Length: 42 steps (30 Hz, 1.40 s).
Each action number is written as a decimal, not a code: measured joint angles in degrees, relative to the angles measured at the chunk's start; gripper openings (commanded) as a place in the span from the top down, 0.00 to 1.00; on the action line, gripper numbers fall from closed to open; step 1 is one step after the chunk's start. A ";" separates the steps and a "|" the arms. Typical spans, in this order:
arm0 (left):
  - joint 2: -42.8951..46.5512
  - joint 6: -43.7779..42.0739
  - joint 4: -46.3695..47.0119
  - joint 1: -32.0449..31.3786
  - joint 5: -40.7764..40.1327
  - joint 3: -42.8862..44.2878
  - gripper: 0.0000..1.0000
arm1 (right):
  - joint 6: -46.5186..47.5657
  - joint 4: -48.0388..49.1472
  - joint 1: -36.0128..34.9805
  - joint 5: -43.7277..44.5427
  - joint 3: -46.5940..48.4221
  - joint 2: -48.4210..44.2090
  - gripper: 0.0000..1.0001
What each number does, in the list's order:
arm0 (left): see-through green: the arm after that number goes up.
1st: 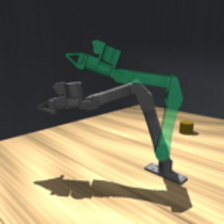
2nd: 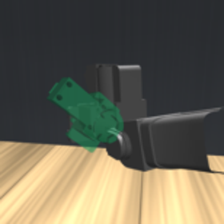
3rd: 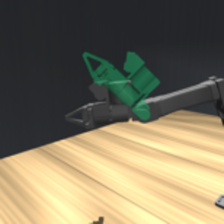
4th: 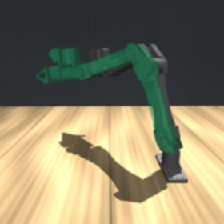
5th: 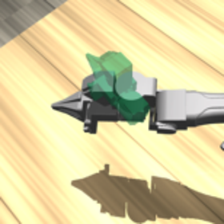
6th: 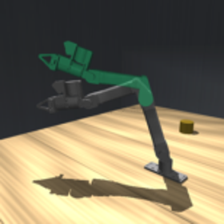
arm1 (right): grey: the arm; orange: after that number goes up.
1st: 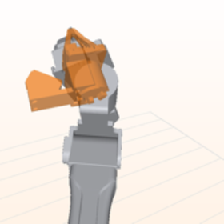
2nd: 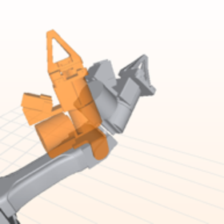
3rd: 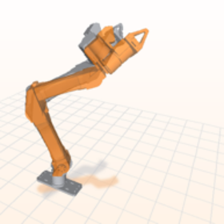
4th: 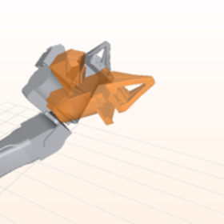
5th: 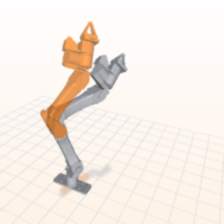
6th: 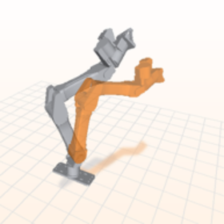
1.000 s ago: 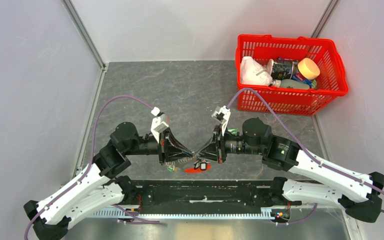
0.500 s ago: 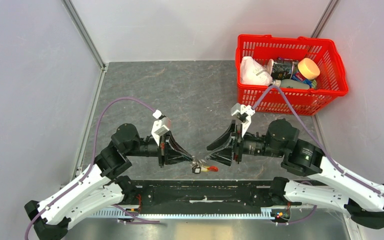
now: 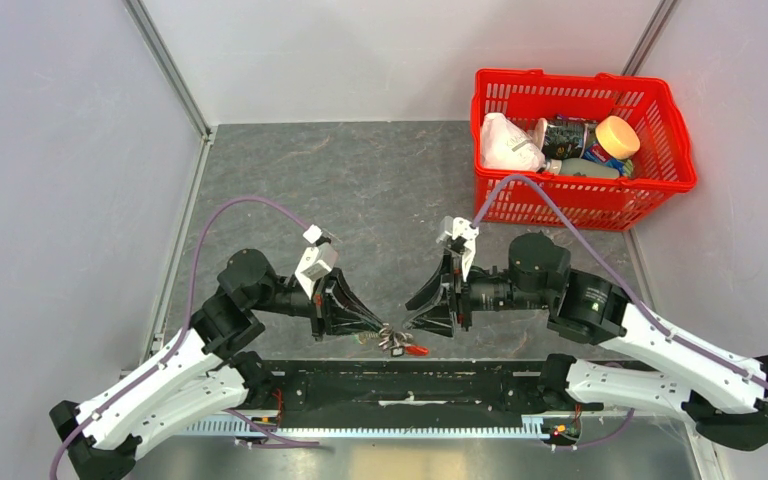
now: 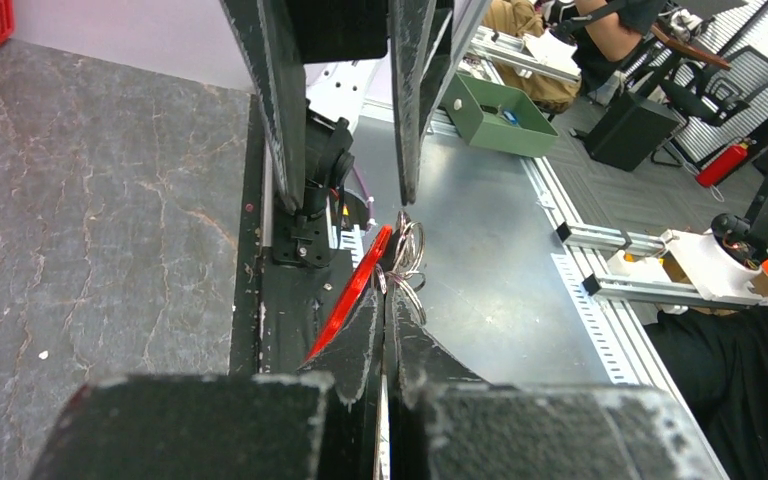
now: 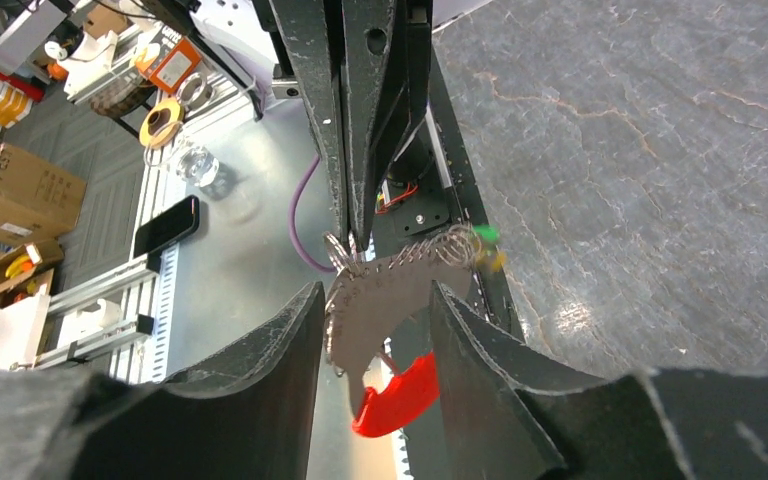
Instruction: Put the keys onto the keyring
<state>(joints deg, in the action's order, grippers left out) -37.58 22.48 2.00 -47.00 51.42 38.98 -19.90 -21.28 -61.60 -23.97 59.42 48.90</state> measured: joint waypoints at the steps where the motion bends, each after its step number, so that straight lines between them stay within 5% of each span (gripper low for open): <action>1: -0.09 0.00 0.20 0.00 0.28 0.00 0.98 | 0.15 -0.09 0.00 -0.28 0.00 0.37 0.52; 42: -3.72 2.36 8.31 -0.02 1.99 -1.57 0.98 | -1.29 7.74 0.00 -1.99 -4.66 0.57 0.53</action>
<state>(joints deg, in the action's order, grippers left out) -41.30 24.84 10.31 -47.03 53.41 37.41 -21.19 -13.54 -61.60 -25.96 54.76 49.47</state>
